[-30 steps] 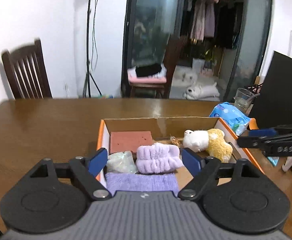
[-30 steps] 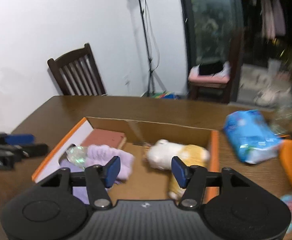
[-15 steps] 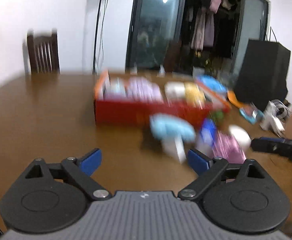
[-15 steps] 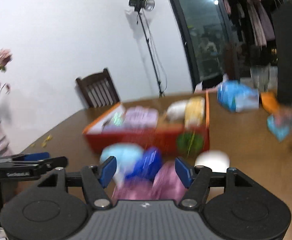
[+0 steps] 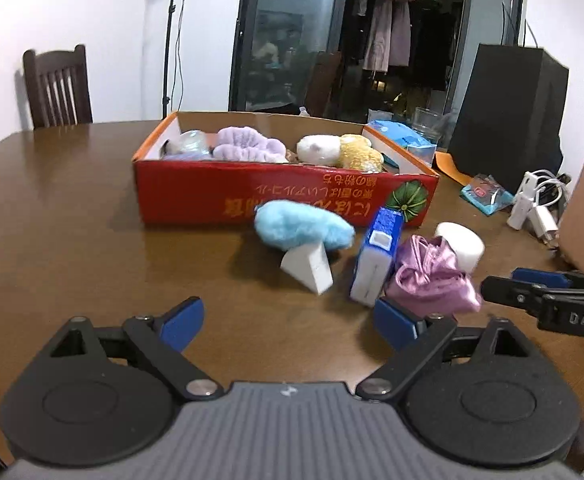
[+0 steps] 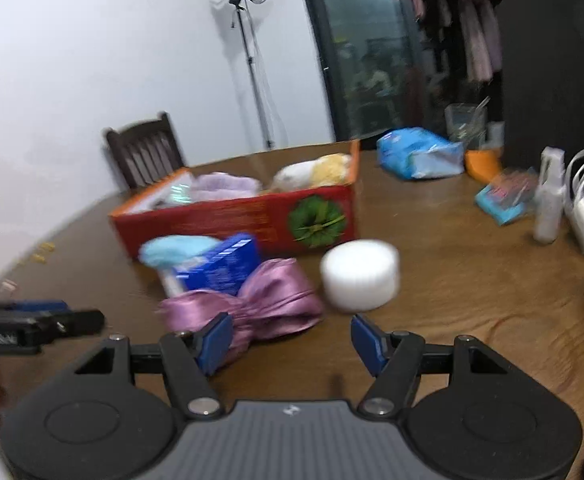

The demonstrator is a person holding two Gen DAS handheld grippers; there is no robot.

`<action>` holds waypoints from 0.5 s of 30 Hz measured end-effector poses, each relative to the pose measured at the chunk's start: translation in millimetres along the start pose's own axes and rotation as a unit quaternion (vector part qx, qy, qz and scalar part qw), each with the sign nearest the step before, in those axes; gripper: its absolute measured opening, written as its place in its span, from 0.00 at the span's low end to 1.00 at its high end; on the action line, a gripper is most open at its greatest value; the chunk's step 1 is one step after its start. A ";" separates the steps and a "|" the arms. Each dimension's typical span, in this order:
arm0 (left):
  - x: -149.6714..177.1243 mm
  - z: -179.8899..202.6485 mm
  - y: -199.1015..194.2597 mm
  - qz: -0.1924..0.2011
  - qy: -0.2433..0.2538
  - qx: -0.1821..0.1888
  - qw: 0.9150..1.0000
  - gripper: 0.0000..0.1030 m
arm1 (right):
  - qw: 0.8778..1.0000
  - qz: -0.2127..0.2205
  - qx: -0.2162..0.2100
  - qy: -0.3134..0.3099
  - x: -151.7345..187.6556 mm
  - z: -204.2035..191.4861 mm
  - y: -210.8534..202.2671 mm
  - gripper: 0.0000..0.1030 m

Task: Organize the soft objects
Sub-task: 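Move both tools back over the remaining pile, then grasp the white wedge with the left gripper while the right grasps the white round puff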

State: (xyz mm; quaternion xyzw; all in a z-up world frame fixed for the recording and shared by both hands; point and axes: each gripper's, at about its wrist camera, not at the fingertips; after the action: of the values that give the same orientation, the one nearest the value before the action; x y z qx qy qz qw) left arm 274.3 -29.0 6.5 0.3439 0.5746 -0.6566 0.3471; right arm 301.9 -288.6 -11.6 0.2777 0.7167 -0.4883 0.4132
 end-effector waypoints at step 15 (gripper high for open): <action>-19.7 -5.5 86.9 -0.032 -0.041 0.022 0.998 0.46 | 0.998 0.000 0.052 -0.026 -33.3 16.3 57.2 0.60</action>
State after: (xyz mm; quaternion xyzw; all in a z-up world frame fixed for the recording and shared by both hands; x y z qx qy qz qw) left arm 358.8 -31.0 -22.1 0.3054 0.5558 -0.6936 0.3417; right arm 369.8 -282.4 -12.6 0.2855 0.6795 -0.5318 0.4170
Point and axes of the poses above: each gripper's, at about its wrist camera, not at the fingertips, and y roughly the way its jaws point, z to its right, x to its underside, and after that the axes turned 3 degrees about z, right-handed
